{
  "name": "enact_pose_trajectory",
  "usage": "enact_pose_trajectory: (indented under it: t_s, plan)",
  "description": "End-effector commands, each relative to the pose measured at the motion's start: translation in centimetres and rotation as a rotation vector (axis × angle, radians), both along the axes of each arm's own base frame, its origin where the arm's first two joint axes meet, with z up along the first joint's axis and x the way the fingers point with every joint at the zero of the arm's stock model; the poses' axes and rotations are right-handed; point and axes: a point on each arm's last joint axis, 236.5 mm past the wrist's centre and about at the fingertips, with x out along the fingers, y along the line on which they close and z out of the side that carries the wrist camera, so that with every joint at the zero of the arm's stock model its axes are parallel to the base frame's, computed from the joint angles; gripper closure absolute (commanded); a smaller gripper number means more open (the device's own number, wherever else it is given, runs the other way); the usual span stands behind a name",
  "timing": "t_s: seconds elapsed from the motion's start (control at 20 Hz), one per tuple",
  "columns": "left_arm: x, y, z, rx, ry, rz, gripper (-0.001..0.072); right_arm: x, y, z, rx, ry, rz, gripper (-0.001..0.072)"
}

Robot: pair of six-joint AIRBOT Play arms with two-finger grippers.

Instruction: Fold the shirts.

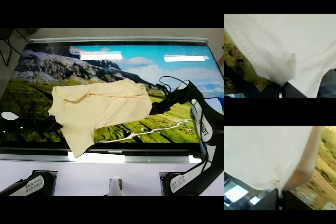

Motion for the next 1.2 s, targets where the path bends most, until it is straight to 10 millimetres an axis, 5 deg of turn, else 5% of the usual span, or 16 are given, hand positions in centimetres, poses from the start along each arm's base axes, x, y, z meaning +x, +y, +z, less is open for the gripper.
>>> enact_pose_trajectory:
  t_s: [0.0,0.1,0.15,0.25,0.3,0.4,0.5,0.6,0.7,0.8,0.95,1.15]
  plan:
    - [1.5,0.4,2.2,0.034,-0.085,-0.019,0.0673,2.1,1.3,2.6,0.008,-0.108,0.032,0.0685]
    - [4.5,1.5,7.5,0.085,-0.244,-0.017,0.0674,4.5,0.7,7.8,-0.026,-0.279,0.081,0.0687]
    - [6.3,2.2,11.8,0.121,-0.361,-0.015,0.0674,5.8,0.5,11.5,-0.041,-0.391,0.106,0.0687]
    - [8.6,2.9,23.4,0.213,-0.647,-0.014,0.0674,7.6,0.4,22.0,-0.084,-0.665,0.126,0.0687]
    - [8.6,2.8,31.0,0.261,-0.821,-0.007,0.0673,7.5,0.4,28.8,-0.115,-0.836,0.133,0.0686]
    - [4.6,1.7,46.6,0.377,-1.19,0.006,0.0674,4.4,0.0,43.2,-0.209,-1.195,0.11,0.0685]
    - [-2.9,0.2,59.1,0.515,-1.524,0.04,0.0673,-2.5,-1.3,55.8,-0.347,-1.54,0.028,0.0684]
    - [-9.8,-1.8,65.4,0.586,-1.731,0.055,0.0673,-10.4,-3.1,63.5,-0.493,-1.778,-0.073,0.0684]
    - [-13.4,-2.8,66.9,0.546,-1.778,0.099,0.0674,-15.6,-4.7,66.3,-0.607,-1.863,-0.139,0.0684]
    - [-13.4,-2.2,65.3,0.521,-1.696,0.136,0.0673,-18.3,-5.1,66.8,-0.641,-1.876,-0.159,0.0684]
    - [-9.9,-1.1,61.2,0.526,-1.535,0.1,0.0673,-18.3,-5.6,66.0,-0.665,-1.838,-0.153,0.0684]
    - [-6.3,-0.3,59.2,0.493,-1.449,0.079,0.0673,-15.5,-6.4,61.4,-0.683,-1.645,-0.093,0.0684]
